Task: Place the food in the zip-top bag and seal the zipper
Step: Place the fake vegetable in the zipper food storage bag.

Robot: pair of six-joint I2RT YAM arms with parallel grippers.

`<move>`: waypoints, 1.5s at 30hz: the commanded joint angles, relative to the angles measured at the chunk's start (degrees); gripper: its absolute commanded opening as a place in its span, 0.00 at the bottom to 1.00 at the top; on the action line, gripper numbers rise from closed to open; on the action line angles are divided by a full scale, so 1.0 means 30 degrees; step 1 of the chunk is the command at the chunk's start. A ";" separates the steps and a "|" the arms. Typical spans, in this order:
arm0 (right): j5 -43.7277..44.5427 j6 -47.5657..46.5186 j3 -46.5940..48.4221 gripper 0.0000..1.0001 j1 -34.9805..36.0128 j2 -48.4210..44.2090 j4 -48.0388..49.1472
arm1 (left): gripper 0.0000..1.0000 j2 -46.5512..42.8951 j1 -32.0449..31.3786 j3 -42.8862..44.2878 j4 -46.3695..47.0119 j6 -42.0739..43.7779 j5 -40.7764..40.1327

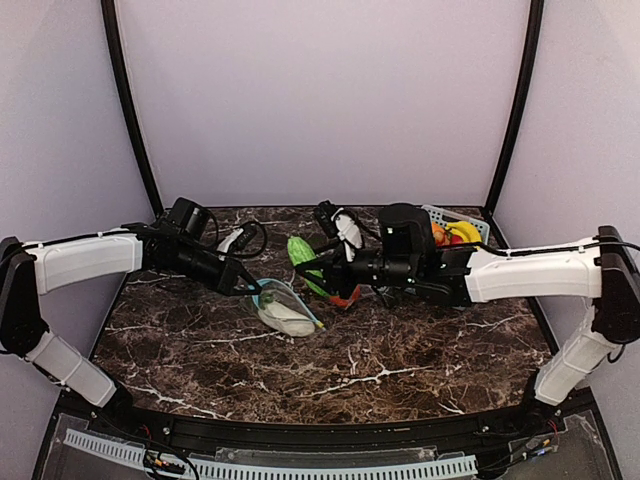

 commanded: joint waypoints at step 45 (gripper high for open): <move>0.3116 -0.1943 -0.0801 0.37 0.2263 0.6106 0.5040 | 0.01 -0.0322 0.0031 0.0277 -0.0615 0.0426 -0.0902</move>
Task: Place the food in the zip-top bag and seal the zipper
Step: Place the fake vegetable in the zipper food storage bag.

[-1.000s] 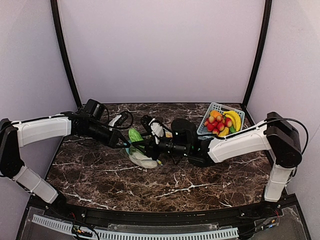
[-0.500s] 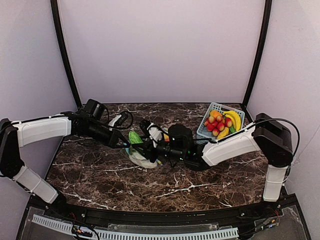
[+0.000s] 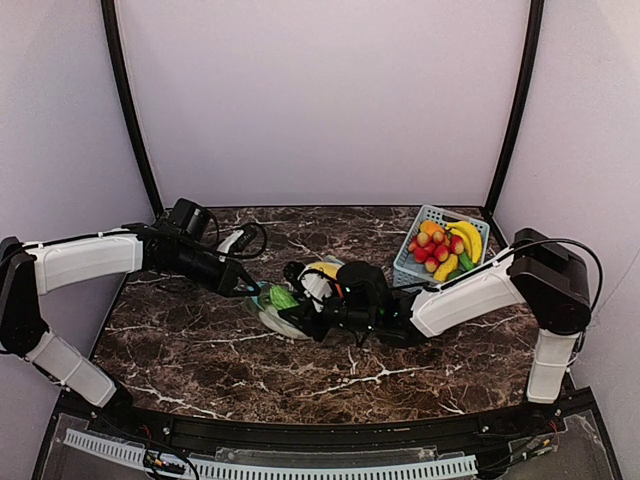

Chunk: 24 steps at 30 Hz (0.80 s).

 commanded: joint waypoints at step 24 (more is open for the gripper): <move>-0.0445 0.1341 0.4097 0.53 0.0191 -0.2390 -0.9520 | 0.01 0.0019 0.0049 0.0287 -0.0286 0.0189 0.0303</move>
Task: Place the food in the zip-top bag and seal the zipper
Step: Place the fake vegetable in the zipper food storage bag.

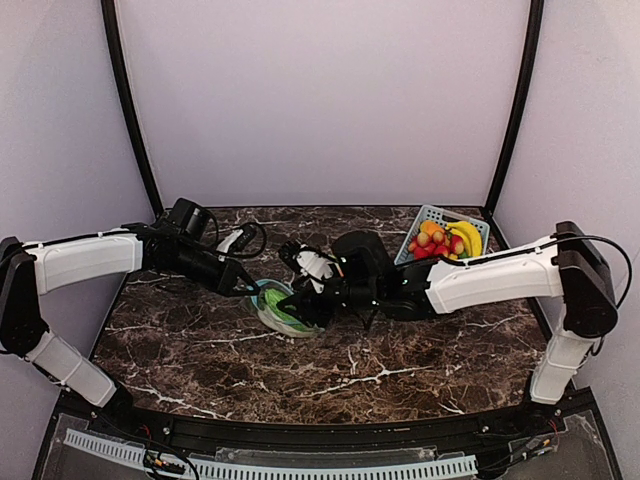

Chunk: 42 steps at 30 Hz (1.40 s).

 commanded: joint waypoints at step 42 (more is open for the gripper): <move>-0.0009 0.1365 0.4058 0.54 0.0142 0.0795 -0.4701 | 0.01 0.0544 0.0182 0.0671 -0.1390 0.0399 -0.1539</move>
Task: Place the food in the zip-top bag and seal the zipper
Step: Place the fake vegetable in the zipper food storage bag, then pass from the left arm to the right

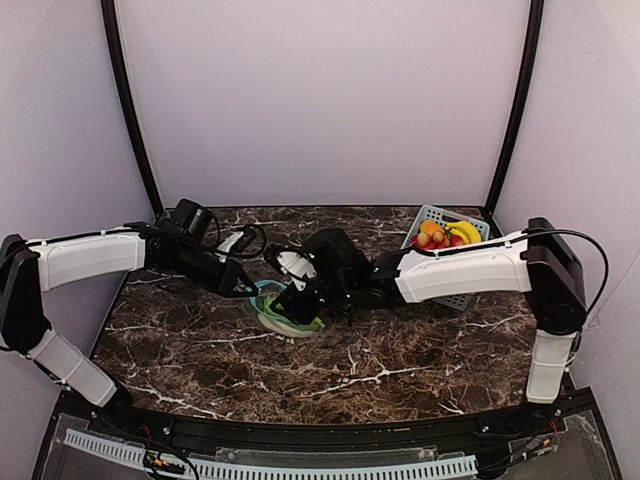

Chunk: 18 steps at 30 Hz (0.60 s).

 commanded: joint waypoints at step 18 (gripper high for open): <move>-0.1530 0.1229 -0.9606 0.50 -0.0659 -0.6136 0.5474 | 0.01 0.0014 0.0665 0.0395 -0.0862 0.0221 -0.0737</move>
